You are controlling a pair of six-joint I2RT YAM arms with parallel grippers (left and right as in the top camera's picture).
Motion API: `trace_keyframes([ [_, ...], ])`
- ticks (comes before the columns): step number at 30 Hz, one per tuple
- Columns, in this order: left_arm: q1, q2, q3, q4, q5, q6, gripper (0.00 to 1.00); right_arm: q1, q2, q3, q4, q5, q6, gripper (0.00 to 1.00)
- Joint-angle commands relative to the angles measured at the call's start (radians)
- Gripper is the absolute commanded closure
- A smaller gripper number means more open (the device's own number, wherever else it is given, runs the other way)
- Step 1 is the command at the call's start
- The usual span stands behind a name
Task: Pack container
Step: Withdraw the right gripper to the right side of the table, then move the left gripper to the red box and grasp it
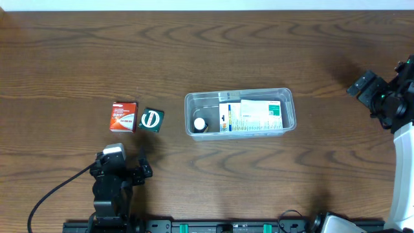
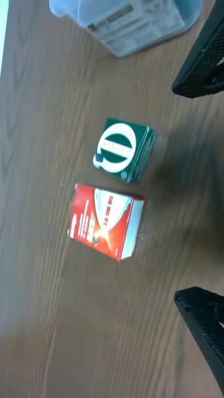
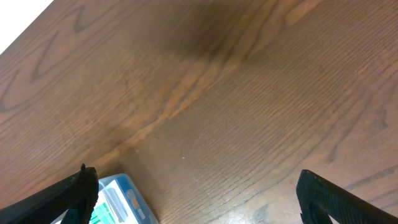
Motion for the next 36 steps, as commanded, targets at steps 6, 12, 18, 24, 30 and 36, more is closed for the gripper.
trace_keyframes([
  [6,0.005,0.002,0.052,0.002,0.109,-0.027,0.02,-0.005,-0.010,0.005,-0.004,-0.013,0.012,0.01],
  [12,0.005,0.233,0.320,-0.033,0.057,-0.036,0.02,-0.005,-0.010,0.005,-0.004,-0.013,0.012,0.01],
  [18,0.016,0.709,0.607,-0.069,-0.013,-0.034,0.02,-0.005,-0.010,0.005,-0.004,-0.014,0.012,0.01],
  [24,0.072,1.147,0.901,-0.166,-0.011,0.003,0.02,-0.005,-0.010,0.005,-0.004,-0.014,0.012,0.01],
  [30,0.098,1.400,0.996,-0.203,-0.011,0.114,0.02,-0.005,-0.010,0.005,-0.004,-0.013,0.012,0.01],
  [36,0.137,1.548,0.995,-0.241,0.002,0.201,0.02,-0.005,-0.010,0.005,-0.004,-0.014,0.012,0.01],
])
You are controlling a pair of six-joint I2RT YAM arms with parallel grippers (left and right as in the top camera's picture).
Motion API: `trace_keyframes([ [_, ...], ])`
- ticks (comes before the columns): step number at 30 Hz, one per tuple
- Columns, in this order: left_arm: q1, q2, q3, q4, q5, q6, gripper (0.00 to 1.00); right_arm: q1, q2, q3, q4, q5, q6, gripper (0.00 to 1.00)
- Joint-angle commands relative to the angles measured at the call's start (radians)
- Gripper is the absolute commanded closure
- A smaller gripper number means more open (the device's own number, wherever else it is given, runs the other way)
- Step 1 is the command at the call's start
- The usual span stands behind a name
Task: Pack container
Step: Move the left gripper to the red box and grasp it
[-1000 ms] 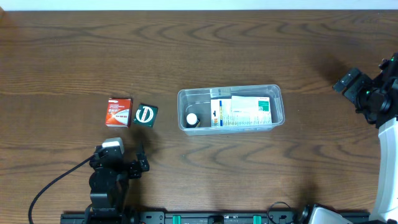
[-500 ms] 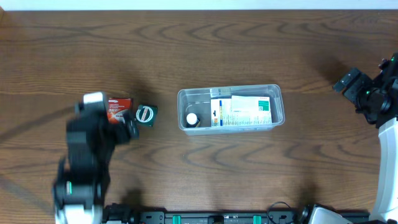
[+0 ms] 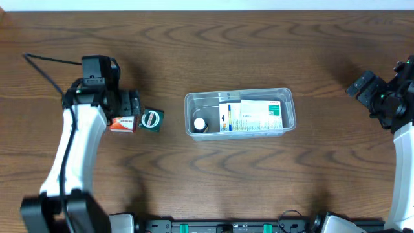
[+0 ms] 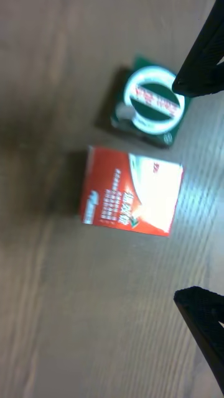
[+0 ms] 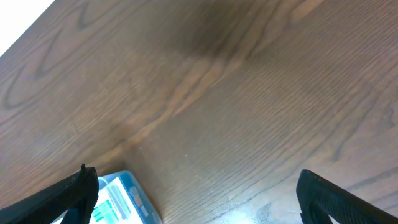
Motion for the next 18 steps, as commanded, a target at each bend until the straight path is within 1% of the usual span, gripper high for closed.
trace_keyframes([
  [1,0.031,0.059,0.014,-0.005,0.024,0.071,0.02,-0.005,-0.010,0.005,-0.001,-0.003,0.012,0.01],
  [5,0.056,0.125,0.014,0.010,0.052,0.110,0.02,-0.005,-0.010,0.005,-0.001,-0.003,0.012,0.01],
  [9,0.064,0.187,0.014,0.017,0.141,0.156,0.02,-0.005,-0.010,0.005,-0.001,-0.003,0.012,0.01],
  [18,0.065,0.304,0.014,0.044,0.130,0.196,0.02,-0.005,-0.010,0.005,-0.001,-0.003,0.012,0.01],
])
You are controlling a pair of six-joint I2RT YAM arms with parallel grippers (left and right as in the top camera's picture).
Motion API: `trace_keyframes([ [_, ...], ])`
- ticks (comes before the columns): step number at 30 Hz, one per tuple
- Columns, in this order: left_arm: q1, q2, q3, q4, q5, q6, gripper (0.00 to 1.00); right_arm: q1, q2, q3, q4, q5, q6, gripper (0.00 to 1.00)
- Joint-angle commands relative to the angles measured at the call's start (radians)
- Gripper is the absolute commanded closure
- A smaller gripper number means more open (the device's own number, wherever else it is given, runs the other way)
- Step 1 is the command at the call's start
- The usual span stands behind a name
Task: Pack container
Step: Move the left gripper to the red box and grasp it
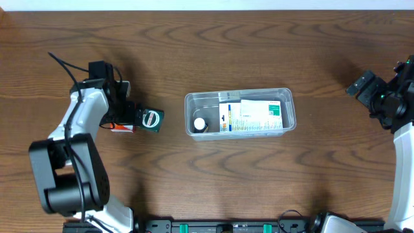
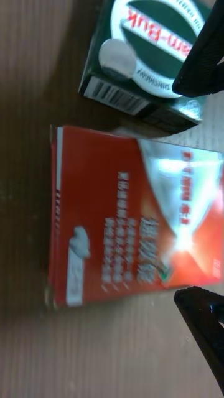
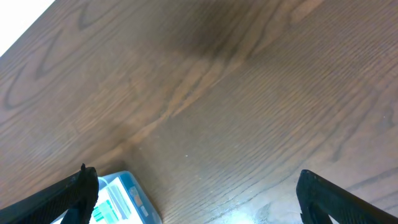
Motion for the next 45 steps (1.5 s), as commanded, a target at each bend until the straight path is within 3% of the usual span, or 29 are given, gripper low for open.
trace_keyframes([
  [1,0.005,0.032,0.014,0.019,-0.005,0.032,0.02,-0.005,-0.010,0.005,-0.001,-0.003,0.012,0.01],
  [30,0.043,-0.017,0.016,-0.004,-0.060,0.024,0.02,-0.005,-0.010,0.005,-0.001,-0.003,0.012,0.01],
  [45,0.043,0.026,0.014,0.037,-0.048,0.106,0.02,-0.005,-0.010,0.005,-0.001,-0.003,0.012,0.01],
])
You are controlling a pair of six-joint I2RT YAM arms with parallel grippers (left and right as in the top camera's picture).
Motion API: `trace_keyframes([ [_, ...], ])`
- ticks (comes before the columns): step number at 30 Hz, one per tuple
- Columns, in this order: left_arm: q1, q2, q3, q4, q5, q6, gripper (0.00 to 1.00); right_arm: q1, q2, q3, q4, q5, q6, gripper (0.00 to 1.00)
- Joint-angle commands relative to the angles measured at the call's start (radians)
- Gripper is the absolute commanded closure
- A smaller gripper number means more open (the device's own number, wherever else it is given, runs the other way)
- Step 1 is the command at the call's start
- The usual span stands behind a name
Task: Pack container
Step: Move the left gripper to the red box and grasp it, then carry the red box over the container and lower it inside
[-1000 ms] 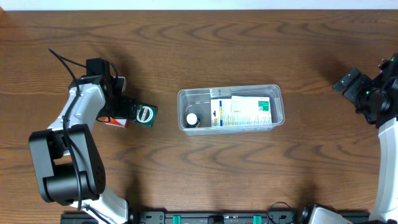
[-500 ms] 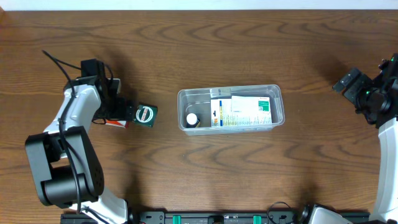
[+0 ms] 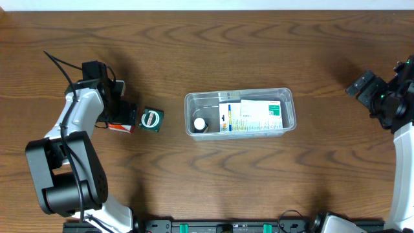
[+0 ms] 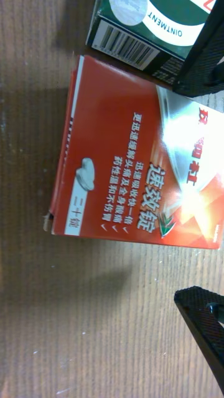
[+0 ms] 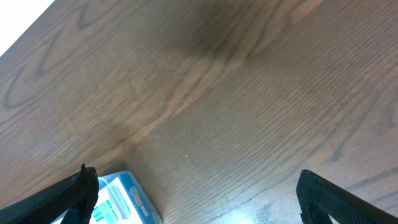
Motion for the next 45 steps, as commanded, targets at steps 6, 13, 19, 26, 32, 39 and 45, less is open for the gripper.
trace_keyframes([
  [6,0.002,0.086,0.013,0.011,0.037,0.047,0.02,-0.005,-0.010,0.005,-0.001,-0.003,0.012,0.01],
  [13,0.002,0.095,0.019,0.016,0.036,0.029,0.08,-0.005,-0.010,0.005,-0.001,-0.003,0.012,0.01],
  [19,0.002,0.068,0.023,0.001,0.037,0.010,0.15,-0.005,-0.010,0.005,-0.001,-0.003,0.012,0.01],
  [26,0.002,0.002,0.023,-0.025,0.037,-0.013,0.26,-0.005,-0.010,0.005,-0.001,-0.003,0.012,0.01],
  [32,0.002,-0.065,0.023,-0.052,0.037,-0.035,0.31,-0.005,-0.010,0.005,-0.001,-0.003,0.012,0.01],
  [39,0.000,-0.181,0.023,-0.106,0.056,-0.145,0.32,-0.005,-0.010,0.005,-0.001,-0.003,0.012,0.01],
  [45,-0.034,-0.349,0.023,-0.164,0.123,-0.190,0.31,-0.005,-0.010,0.005,-0.001,-0.003,0.012,0.01],
])
